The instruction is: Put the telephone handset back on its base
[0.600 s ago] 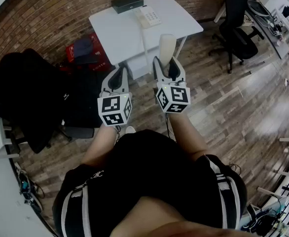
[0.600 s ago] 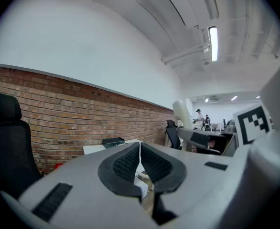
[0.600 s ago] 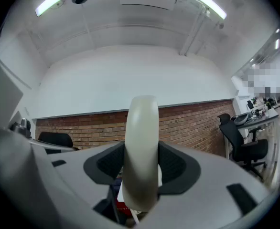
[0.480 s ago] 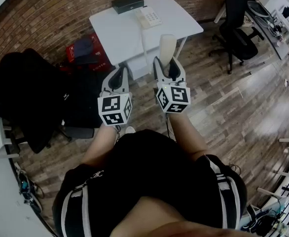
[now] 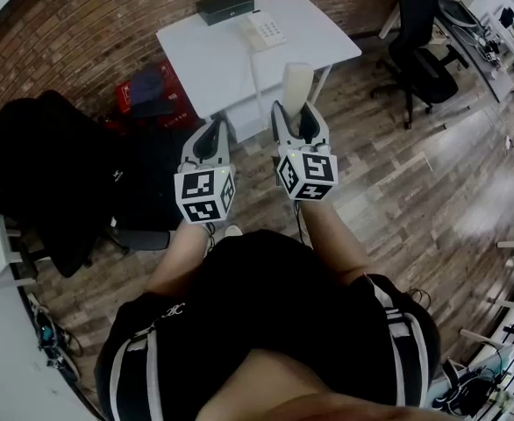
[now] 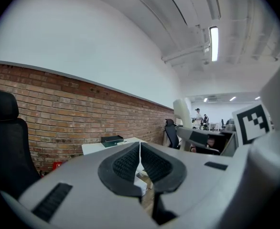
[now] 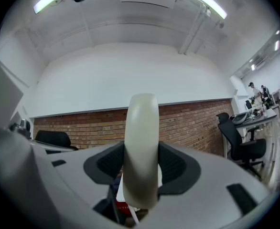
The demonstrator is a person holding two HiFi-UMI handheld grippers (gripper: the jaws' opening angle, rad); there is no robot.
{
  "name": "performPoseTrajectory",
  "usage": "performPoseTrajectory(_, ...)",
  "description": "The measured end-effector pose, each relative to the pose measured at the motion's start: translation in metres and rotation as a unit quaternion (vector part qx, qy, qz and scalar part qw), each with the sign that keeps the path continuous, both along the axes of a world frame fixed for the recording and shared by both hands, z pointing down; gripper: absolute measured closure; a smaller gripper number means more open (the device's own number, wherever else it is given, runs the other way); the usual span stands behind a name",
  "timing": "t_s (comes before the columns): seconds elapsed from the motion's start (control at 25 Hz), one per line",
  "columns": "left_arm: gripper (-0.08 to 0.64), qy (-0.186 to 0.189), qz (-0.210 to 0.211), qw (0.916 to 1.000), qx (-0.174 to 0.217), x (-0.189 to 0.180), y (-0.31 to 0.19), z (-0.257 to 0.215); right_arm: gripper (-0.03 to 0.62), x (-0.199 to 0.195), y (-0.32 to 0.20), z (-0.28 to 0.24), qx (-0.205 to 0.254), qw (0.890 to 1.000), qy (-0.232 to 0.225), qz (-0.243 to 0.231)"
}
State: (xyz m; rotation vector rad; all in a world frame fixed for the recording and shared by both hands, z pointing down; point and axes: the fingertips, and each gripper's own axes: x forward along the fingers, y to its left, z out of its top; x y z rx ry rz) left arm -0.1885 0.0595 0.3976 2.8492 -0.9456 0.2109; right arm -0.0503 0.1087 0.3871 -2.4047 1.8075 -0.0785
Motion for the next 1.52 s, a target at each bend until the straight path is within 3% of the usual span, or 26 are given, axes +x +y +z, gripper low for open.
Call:
performPoseTrajectory(1.0,0.552,0.01,0.063,0.9979,-0.011,-0.012,-0.104,0.016,0.39,-0.024,-0.083,0.002,-0.002,0.999,0.005,0.048)
performPoseTrajectory(1.32,0.552,0.011,0.052,0.9985,-0.013,0.009,-0.127,0.025,0.39,0.004,-0.104,0.005,0.002,0.999,0.005,0.041)
performPoseTrajectory(1.52,0.552,0.011,0.036,0.9993,-0.004,0.045,-0.153,0.03,0.39,0.041,-0.13,0.004,0.014,1.0,0.016,0.024)
